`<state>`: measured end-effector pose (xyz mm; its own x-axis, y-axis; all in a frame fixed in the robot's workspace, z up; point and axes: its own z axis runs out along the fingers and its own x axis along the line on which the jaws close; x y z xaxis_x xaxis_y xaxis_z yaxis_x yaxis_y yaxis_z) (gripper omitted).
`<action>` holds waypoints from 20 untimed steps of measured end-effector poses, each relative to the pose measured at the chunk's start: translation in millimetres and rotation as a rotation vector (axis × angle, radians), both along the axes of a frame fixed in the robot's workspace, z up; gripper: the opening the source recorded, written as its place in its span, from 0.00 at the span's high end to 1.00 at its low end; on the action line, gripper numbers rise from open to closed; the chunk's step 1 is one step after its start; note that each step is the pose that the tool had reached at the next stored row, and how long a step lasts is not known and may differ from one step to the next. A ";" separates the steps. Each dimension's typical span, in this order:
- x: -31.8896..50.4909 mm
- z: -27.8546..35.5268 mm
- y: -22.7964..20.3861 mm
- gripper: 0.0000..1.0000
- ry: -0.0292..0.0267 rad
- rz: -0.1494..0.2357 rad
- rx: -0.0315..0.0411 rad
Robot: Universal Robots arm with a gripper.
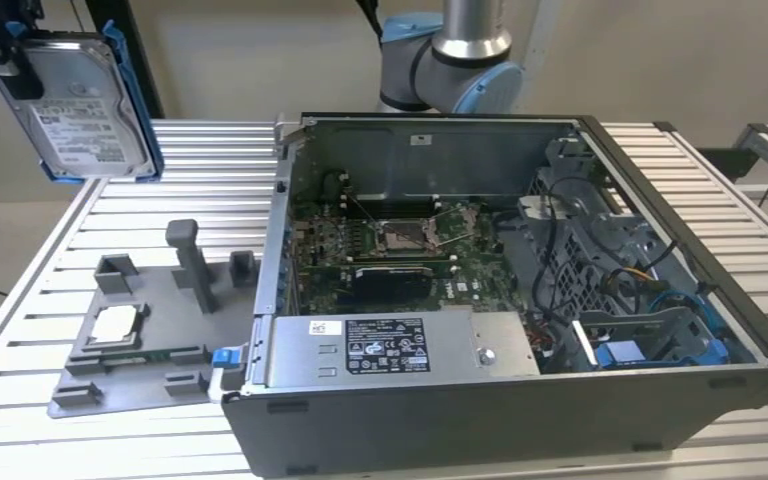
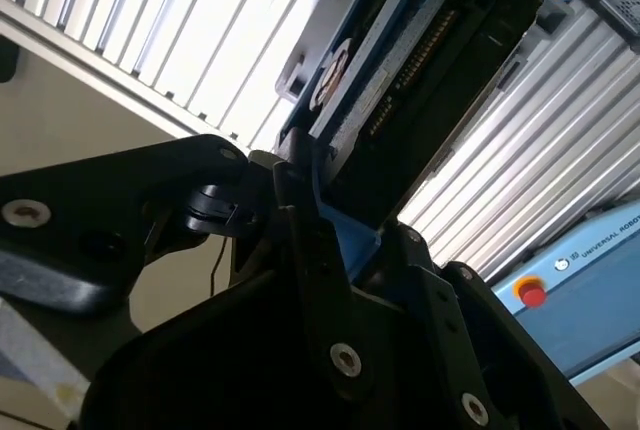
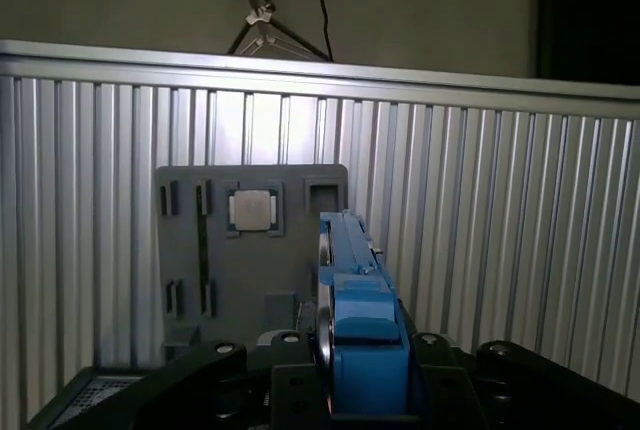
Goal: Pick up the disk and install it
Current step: 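Pick up the disk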
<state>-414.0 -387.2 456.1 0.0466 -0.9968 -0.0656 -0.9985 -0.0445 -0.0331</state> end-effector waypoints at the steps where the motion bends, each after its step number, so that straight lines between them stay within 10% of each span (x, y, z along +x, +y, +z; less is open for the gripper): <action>1: 0.1 1.6 0.0 1.00 -0.0030 0.000 0.0001; 11: 0.0 31.7 0.0 1.00 -0.0037 0.000 0.0012; 20: 2.8 33.5 0.0 1.00 -0.0039 0.000 0.0013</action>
